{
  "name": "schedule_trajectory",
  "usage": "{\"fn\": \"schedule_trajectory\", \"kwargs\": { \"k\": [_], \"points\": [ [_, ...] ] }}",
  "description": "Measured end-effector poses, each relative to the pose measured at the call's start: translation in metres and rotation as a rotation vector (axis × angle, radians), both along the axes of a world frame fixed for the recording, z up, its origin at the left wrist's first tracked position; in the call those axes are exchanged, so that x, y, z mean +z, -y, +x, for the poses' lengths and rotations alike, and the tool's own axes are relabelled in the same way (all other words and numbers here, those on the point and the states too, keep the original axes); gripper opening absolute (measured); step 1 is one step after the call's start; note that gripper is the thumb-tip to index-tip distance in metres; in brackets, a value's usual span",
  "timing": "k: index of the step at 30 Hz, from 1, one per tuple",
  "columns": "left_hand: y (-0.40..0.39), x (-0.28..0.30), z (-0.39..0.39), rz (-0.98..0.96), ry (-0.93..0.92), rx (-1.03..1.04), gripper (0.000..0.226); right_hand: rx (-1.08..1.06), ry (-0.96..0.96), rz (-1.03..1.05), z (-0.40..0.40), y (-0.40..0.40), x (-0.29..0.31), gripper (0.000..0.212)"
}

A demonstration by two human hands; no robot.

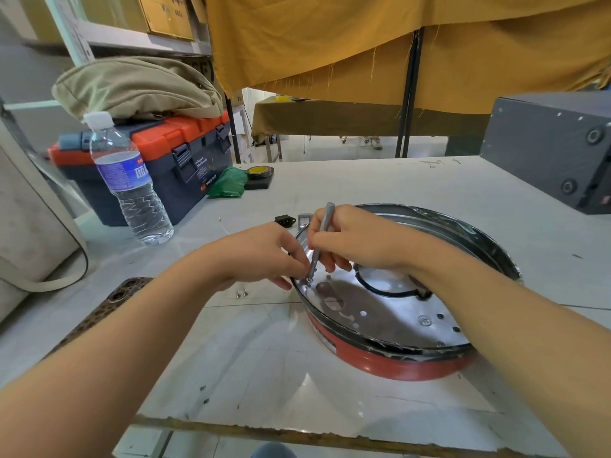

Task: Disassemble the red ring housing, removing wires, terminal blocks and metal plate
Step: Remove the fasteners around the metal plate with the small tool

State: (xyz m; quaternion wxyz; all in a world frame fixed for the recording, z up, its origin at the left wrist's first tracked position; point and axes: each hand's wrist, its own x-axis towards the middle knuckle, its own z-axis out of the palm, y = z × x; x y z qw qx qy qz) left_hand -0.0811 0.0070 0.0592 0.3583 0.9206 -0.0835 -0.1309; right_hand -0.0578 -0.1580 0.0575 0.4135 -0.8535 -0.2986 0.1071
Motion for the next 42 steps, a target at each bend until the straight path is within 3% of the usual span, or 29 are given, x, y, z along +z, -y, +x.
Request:
{"fn": "schedule_trajectory", "kwargs": {
  "k": [6,11,17,25,31,42],
  "points": [
    [0.0023,0.0017,0.0014,0.006,-0.038,0.003,0.019,0.030,-0.106,0.067,0.0026,0.0060,0.0005,0.019],
    [0.0018,0.0000,0.0006,-0.002,-0.026,0.015,0.014,0.045,-0.074,0.105,0.0028,0.0076,0.0007,0.019],
    [0.0031,0.0019,0.0006,0.068,-0.036,-0.013,0.009,0.042,-0.059,0.111,0.0031,0.0057,-0.0027,0.038],
    [0.0068,0.0070,0.0026,0.186,-0.033,-0.029,0.007,0.025,-0.072,0.111,0.0033,0.0058,-0.0028,0.010],
    [0.0077,0.0084,0.0041,0.210,-0.024,-0.049,0.011,0.023,0.002,0.086,0.0049,0.0050,-0.0022,0.012],
    [0.0078,0.0076,0.0078,0.234,-0.033,-0.060,0.008,0.033,-0.038,0.097,0.0044,0.0045,-0.0024,0.007]
  ]
}}
